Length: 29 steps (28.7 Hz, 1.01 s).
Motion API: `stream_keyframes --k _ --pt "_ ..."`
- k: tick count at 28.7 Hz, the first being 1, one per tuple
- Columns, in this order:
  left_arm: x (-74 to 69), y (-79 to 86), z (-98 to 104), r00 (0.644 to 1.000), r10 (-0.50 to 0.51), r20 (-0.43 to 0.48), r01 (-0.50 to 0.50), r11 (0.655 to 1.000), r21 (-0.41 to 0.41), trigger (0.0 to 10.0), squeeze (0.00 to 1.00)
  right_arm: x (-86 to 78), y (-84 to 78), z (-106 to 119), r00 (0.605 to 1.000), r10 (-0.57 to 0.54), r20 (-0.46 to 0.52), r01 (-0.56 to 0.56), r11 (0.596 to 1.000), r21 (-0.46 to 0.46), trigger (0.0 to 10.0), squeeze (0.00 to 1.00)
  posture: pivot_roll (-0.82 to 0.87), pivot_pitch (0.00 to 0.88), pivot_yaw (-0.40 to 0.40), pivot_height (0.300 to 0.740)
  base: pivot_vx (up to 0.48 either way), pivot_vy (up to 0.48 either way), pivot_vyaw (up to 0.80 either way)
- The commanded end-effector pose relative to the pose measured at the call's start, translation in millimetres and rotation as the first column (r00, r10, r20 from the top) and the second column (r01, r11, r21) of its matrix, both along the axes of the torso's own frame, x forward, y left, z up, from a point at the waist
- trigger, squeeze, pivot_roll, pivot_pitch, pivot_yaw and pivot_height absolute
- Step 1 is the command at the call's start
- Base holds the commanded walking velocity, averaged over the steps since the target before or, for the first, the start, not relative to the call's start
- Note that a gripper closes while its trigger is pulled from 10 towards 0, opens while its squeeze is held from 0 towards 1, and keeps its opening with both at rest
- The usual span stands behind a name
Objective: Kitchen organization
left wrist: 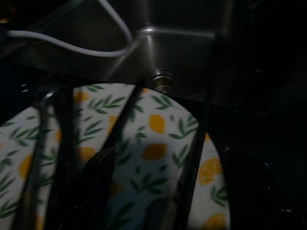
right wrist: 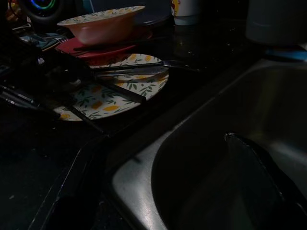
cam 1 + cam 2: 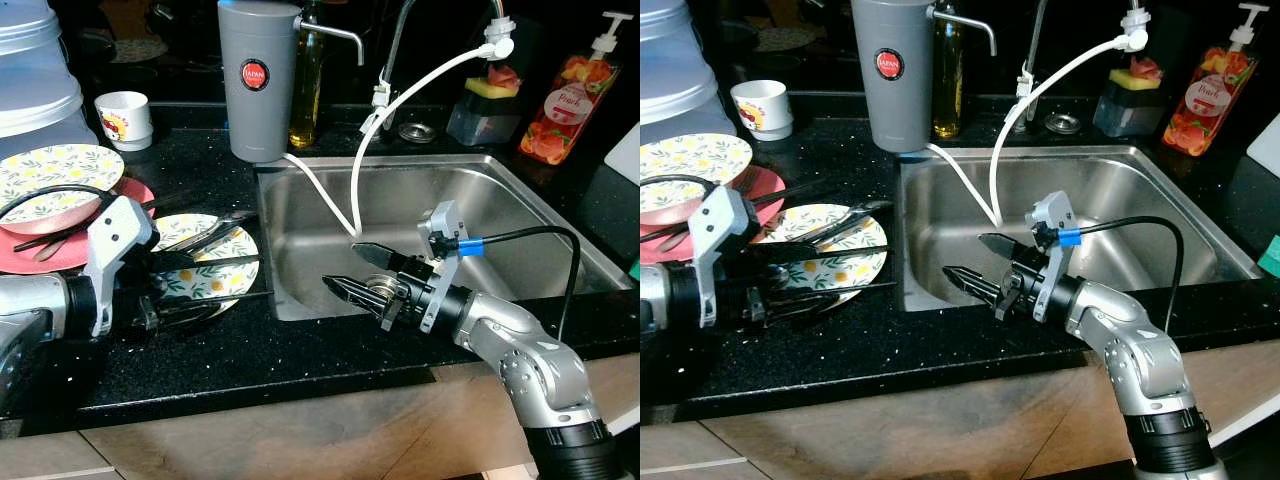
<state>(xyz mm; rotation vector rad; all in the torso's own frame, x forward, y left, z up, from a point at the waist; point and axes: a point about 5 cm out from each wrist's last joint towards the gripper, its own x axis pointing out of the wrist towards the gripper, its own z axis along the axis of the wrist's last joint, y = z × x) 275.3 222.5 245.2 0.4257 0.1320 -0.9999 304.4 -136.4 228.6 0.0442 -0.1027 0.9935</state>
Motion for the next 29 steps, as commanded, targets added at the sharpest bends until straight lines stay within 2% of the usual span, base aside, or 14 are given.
stream_keyframes --k 1,4,6,7,8,9,10,11,12,13,29 --pt "0.4 -0.2 -3 1.0 -0.018 -0.01 0.018 1.0 0.025 10.0 0.0 -3.0 -1.2 0 1.0 0.003 0.012 -0.003 1.0 -0.004 10.0 0.0 -0.03 0.121 -0.059 0.74 0.0 0.0 0.0" --pt "0.9 0.3 -3 1.0 -0.026 0.0 0.026 0.999 0.045 10.0 0.0 -3.1 -1.6 0 1.0 0.003 0.013 -0.003 1.0 -0.005 10.0 0.0 -0.03 0.121 -0.059 0.74 0.0 0.0 0.0" --pt "-0.3 2.6 -6 0.999 -0.035 -0.013 0.036 0.995 0.094 9.6 0.0 -3.0 -1.8 0 1.0 0.003 0.013 -0.003 1.0 -0.005 10.0 0.0 -0.02 0.123 -0.059 0.74 0.0 0.0 0.0" --pt "-0.8 3.7 -7 0.999 -0.036 -0.017 0.037 0.993 0.112 8.2 0.0 -2.9 -1.6 0 1.0 0.004 0.013 -0.004 1.0 -0.005 10.0 0.0 -0.02 0.124 -0.058 0.74 0.0 0.0 0.0" --pt "-1.1 4.4 -8 0.999 -0.036 -0.018 0.038 0.992 0.123 8.2 0.0 -2.9 -1.5 0 1.0 0.004 0.013 -0.004 1.0 -0.005 10.0 0.0 -0.02 0.124 -0.058 0.74 0.0 0.0 0.0" --pt "-1.1 5.0 -9 0.999 -0.033 -0.02 0.036 0.991 0.13 4.4 0.0 -2.9 -1.4 0 1.0 0.005 0.014 -0.004 1.0 -0.004 10.0 0.0 -0.02 0.124 -0.058 0.74 0.0 0.0 0.0" --pt "-0.9 5.5 -10 0.999 -0.032 -0.02 0.035 0.99 0.134 4.4 0.0 -2.9 -1.4 0 1.0 0.005 0.014 -0.004 1.0 -0.004 10.0 0.0 -0.02 0.124 -0.058 0.74 0.0 0.0 0.0" --pt "-0.7 5.9 -10 0.999 -0.031 -0.021 0.034 0.99 0.137 1.5 0.0 -2.9 -1.2 0 1.0 0.005 0.015 -0.005 1.0 -0.003 10.0 0.0 -0.02 0.123 -0.058 0.74 0.0 0.0 0.0" --pt "-0.7 5.9 -10 0.999 -0.031 -0.021 0.034 0.99 0.137 1.5 0.0 -2.9 -1.2 0 1.0 0.005 0.015 -0.005 1.0 -0.003 10.0 0.0 -0.02 0.123 -0.058 0.74 0.0 0.0 0.0" --pt "-0.8 5.9 -10 0.999 -0.032 -0.022 0.034 0.99 0.14 0.0 0.0 -3.0 -1.1 0 1.0 0.005 0.016 -0.005 1.0 -0.003 10.0 0.0 -0.02 0.123 -0.057 0.74 0.0 0.0 0.0" --pt "-0.2 -0.3 4 0.998 -0.061 0.01 0.059 0.994 0.089 0.0 0.0 -2.7 -1.2 0 1.0 0.009 0.018 -0.009 1.0 -0.002 10.0 0.0 -0.02 0.123 -0.058 0.74 0.0 0.0 0.0"
